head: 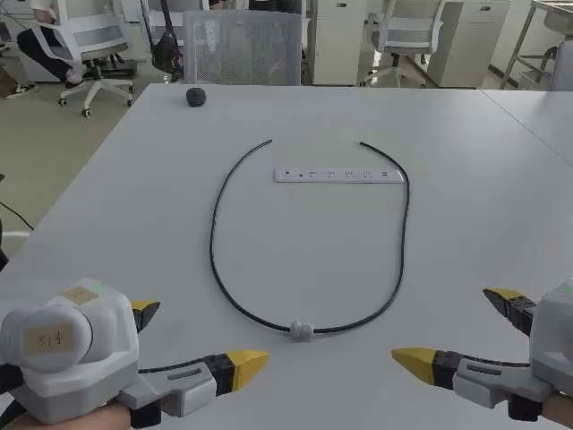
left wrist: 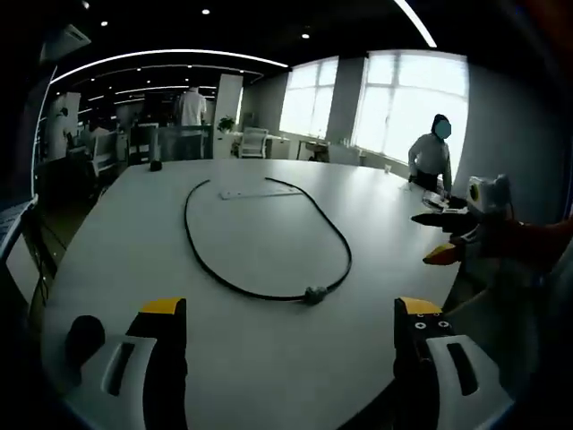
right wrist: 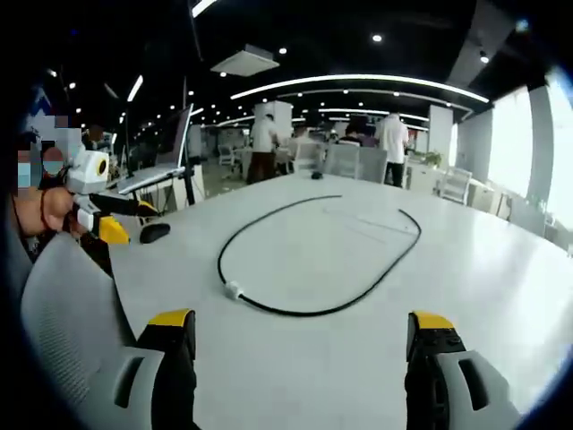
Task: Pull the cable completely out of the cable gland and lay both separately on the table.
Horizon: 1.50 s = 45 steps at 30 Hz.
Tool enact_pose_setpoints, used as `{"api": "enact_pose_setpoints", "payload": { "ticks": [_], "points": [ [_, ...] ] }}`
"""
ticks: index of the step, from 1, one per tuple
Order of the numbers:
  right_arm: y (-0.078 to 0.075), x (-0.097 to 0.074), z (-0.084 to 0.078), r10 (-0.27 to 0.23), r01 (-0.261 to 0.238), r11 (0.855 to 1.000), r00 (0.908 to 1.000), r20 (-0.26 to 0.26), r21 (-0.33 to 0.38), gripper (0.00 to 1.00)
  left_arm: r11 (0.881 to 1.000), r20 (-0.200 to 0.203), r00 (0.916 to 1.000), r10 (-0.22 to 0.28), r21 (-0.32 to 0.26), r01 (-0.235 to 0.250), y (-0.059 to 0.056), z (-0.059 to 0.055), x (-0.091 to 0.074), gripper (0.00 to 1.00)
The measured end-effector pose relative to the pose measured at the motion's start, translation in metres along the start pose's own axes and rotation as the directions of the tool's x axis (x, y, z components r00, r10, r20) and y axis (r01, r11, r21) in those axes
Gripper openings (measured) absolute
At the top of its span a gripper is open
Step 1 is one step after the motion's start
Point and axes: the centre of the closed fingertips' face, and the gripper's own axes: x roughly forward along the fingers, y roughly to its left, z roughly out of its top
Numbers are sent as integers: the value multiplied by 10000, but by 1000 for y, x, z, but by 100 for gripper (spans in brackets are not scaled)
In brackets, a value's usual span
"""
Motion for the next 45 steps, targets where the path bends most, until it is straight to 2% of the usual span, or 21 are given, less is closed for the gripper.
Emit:
{"api": "enact_pose_setpoints", "payload": {
  "ticks": [12, 26, 45],
  "points": [
    [-3, 1, 3, -21, 22, 10000, 10000, 72, -77, 97, 10000, 12, 10000, 38, 7, -38, 0, 0, -1, 96],
    [-8, -3, 0, -68, 68, 10000, 9999, -100, -53, 98, 10000, -85, 10000, 31, 40, -31, -1, 1, 2, 96],
    [-4, -1, 0, 82, -85, 9999, 9999, -151, -149, 96, 9999, -94, 9999, 61, 148, -60, 0, 3, 1, 96]
  ]
}}
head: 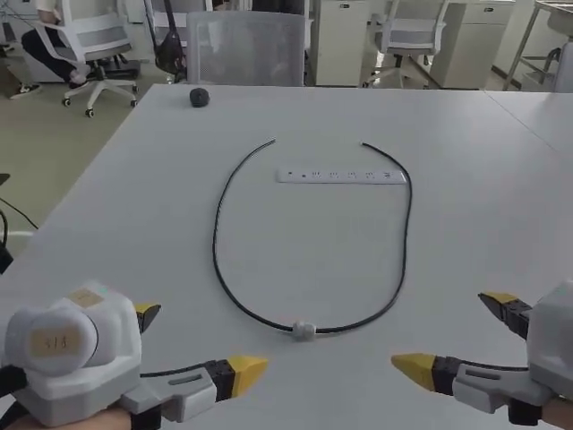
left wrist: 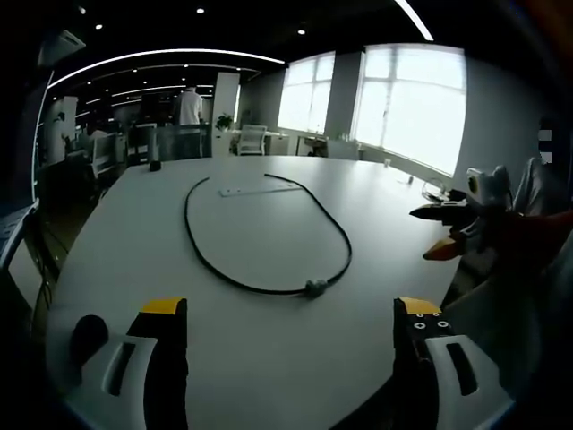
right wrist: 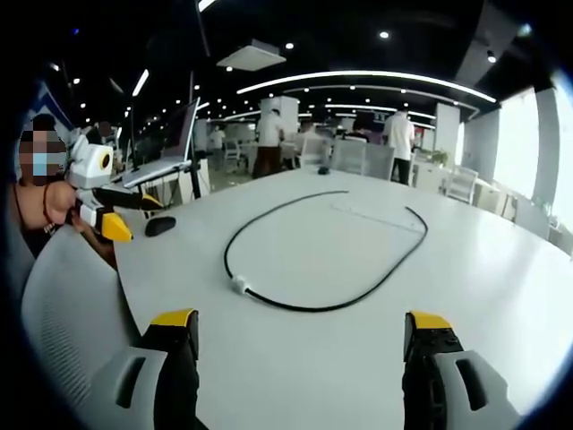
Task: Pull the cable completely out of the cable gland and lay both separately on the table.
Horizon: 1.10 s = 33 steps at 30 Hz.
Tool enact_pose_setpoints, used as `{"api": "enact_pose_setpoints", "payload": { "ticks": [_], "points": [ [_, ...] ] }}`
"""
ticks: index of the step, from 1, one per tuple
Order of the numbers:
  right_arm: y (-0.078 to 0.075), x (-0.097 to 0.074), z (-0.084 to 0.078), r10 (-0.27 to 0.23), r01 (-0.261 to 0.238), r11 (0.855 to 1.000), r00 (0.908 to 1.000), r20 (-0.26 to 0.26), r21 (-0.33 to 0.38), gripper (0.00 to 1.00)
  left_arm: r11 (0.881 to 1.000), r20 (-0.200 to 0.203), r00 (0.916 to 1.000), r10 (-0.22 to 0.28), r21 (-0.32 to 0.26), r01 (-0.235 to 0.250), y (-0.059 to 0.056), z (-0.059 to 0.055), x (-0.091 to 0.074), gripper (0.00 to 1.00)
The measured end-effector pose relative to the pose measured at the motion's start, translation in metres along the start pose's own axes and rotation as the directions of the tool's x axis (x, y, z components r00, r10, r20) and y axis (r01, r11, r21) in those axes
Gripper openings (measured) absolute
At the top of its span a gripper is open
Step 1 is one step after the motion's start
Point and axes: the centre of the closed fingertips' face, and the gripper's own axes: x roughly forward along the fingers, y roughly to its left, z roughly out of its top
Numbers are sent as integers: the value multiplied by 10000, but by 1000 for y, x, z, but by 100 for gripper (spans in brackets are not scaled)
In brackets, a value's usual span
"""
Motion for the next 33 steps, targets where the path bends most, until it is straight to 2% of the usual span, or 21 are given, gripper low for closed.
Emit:
{"api": "enact_pose_setpoints", "payload": {
  "ticks": [26, 33],
  "points": [
    [8, -1, -2, -43, 43, 10000, 10000, 20, 55, 95, 10000, -68, 9999, -84, 12, 84, -2, -9, -6, 95],
    [12, 0, -4, 35, -36, 9999, 10000, -70, -159, 95, 9999, -40, 9999, -119, 69, 119, -1, -9, -7, 94]
  ]
}}
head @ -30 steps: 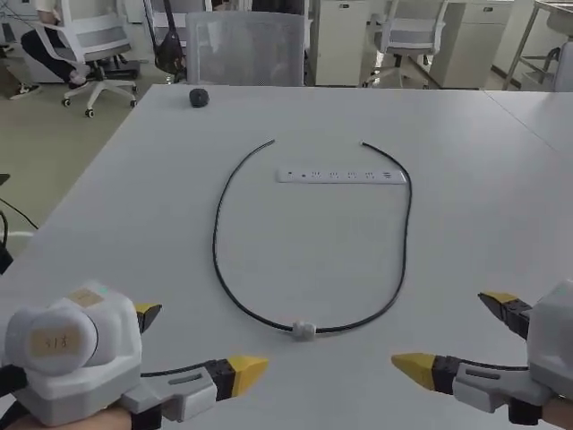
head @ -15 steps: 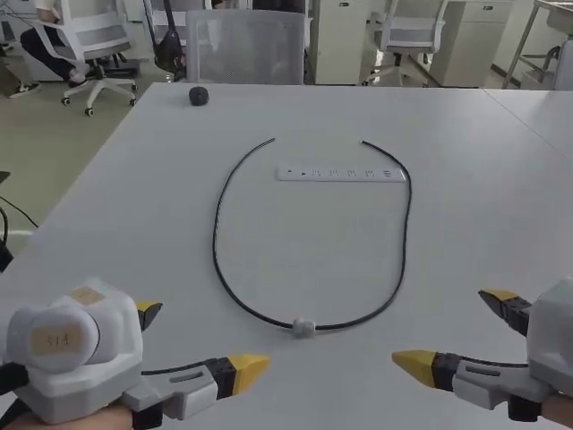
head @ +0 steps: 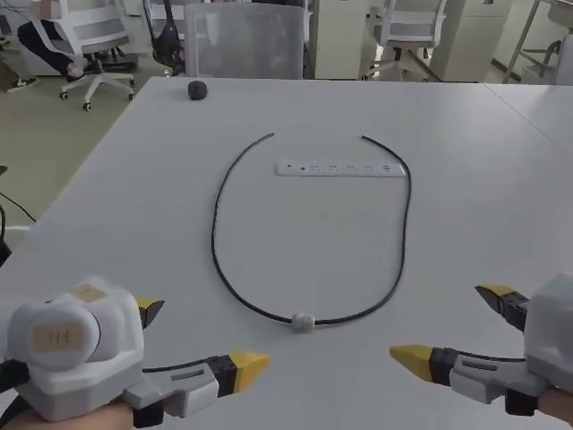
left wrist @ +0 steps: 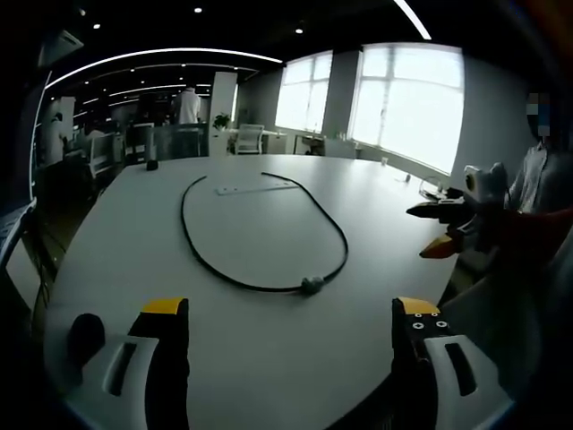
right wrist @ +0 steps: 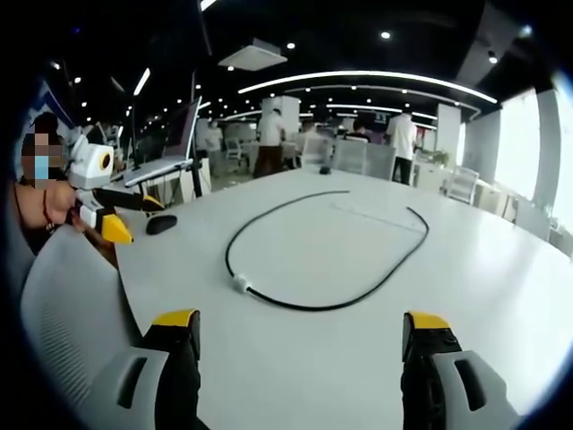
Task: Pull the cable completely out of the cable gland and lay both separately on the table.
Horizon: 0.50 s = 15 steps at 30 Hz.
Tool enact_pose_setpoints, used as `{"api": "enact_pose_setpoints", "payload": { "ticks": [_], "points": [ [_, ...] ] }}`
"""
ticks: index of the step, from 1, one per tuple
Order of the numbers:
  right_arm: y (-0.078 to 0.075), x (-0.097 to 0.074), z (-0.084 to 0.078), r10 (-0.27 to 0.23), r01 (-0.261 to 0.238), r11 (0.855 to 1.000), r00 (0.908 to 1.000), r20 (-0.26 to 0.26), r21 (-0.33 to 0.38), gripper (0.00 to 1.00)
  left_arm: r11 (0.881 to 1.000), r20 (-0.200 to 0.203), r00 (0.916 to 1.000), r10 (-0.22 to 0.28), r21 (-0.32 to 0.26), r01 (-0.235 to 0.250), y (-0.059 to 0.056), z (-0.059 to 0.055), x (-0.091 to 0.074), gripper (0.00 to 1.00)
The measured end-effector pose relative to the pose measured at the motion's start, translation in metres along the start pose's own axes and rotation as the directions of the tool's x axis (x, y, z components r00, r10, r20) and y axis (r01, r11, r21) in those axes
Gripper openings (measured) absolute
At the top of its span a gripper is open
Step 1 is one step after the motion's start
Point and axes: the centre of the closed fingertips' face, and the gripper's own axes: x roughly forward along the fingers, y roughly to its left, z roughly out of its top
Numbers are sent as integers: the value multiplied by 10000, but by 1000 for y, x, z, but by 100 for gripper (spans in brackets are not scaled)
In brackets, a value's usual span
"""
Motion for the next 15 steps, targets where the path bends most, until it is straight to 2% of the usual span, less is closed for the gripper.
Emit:
{"api": "enact_pose_setpoints", "payload": {
  "ticks": [7, 12, 13, 15],
  "points": [
    [4, 11, 4, 308, -314, 9988, 9994, -184, -364, 90, 10000, -56, 10000, -50, 26, 50, -1, -3, 1, 91],
    [15, 23, 6, 951, -1028, 9871, 9932, -670, -1225, 74, 10000, -69, 9999, -90, 33, 91, -2, -6, 2, 89],
    [16, 24, 6, 970, -1060, 9857, 9926, -730, -1310, 69, 9999, -46, 9999, -108, 50, 108, -2, -5, 2, 89],
    [21, 28, 8, 1184, -1293, 9815, 9895, -828, -1414, 65, 9999, -41, 9999, -94, 39, 94, -2, -5, 2, 89]
  ]
}}
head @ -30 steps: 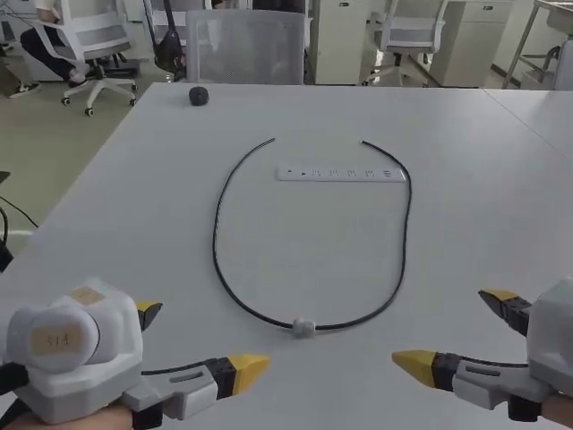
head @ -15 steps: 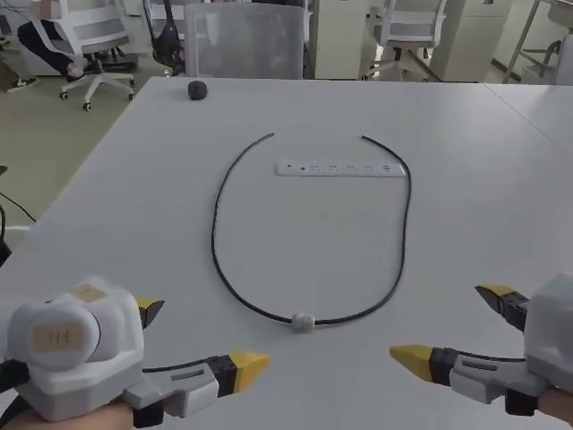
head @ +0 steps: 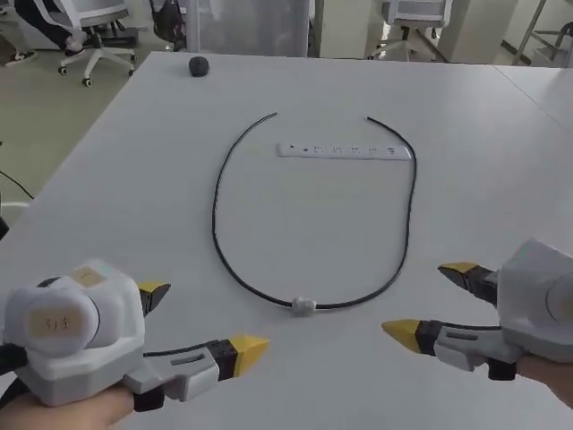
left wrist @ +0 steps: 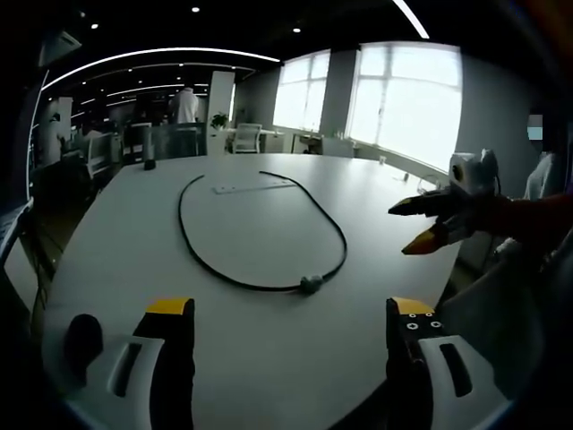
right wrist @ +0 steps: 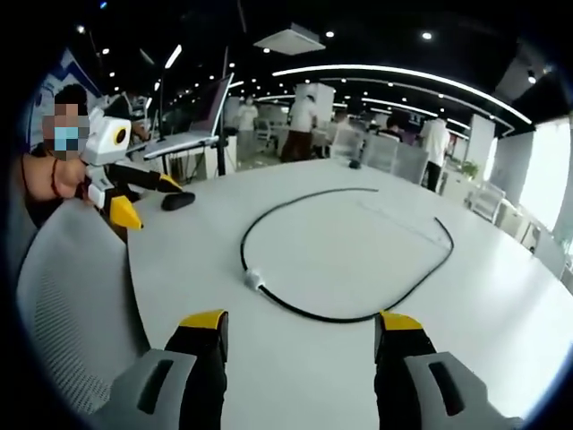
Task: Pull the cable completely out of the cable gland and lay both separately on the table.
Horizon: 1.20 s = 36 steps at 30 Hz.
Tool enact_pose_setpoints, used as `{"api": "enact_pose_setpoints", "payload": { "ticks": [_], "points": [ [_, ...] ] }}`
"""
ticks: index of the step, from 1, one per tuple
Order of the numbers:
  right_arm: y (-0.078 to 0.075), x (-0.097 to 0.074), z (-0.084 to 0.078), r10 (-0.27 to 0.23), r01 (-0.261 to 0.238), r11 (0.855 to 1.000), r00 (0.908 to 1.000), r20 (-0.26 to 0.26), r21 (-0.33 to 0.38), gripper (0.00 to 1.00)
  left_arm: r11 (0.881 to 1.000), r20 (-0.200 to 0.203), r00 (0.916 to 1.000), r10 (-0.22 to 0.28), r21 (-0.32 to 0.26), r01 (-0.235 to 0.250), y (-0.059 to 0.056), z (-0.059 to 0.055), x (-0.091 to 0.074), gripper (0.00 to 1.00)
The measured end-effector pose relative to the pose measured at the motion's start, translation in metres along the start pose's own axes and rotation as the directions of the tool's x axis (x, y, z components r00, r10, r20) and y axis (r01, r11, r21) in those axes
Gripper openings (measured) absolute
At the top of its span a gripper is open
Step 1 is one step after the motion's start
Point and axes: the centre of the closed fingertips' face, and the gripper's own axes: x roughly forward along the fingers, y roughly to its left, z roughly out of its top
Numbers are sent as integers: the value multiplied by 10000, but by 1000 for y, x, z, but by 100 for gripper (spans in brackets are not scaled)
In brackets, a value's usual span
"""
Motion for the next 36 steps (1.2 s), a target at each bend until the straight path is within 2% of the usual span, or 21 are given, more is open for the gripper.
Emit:
{"api": "enact_pose_setpoints", "payload": {
  "ticks": [2, 9, 13, 15, 17, 19, 22, 26, 29, 35, 36],
  "points": [
    [2, 4, 2, 123, -124, 9998, 9999, -98, -173, 65, 10000, 26, 10000, -2, 42, 1, 0, 1, 0, 89],
    [9, 18, 6, 667, -689, 9965, 9968, -447, -474, 44, 10000, 58, 10000, 17, 22, -17, 0, -1, 0, 87],
    [20, 29, 9, 1179, -1234, 9891, 9905, -706, -798, 35, 10000, 9, 10000, -3, -10, 3, -1, -2, -1, 87],
    [21, 35, 14, 1206, -1277, 9865, 9901, -723, -1025, 34, 10000, 2, 10000, -33, 30, 33, -2, -3, -1, 87],
    [27, 42, 16, 1527, -1629, 9794, 9841, -902, -1190, 32, 10000, -11, 10000, -37, 56, 37, -2, -2, 0, 87],
    [30, 51, 16, 1676, -1832, 9725, 9793, -1140, -1439, 35, 10000, 18, 10000, -60, 51, 60, -2, -1, 0, 87],
    [36, 65, 17, 1987, -2205, 9613, 9702, -1384, -1651, 31, 9999, -16, 9999, -114, 48, 114, -2, -1, 1, 87],
    [42, 79, 15, 2314, -2625, 9475, 9570, -1746, -1827, 32, 9999, 19, 10000, -69, 98, 69, -1, 0, 2, 87],
    [44, 88, 8, 2461, -2887, 9363, 9456, -2129, -2001, 30, 9999, 24, 10000, -67, 76, 67, -1, 1, 2, 87],
    [46, 100, 3, 2693, -3250, 9216, 9291, -2533, -2121, 27, 9999, 40, 10000, -32, 108, 31, 0, 2, 3, 87],
    [46, 103, 0, 2759, -3352, 9186, 9232, -2674, -2093, 27, 9999, 58, 10000, -19, 109, 19, 0, 2, 3, 87]
  ]
}}
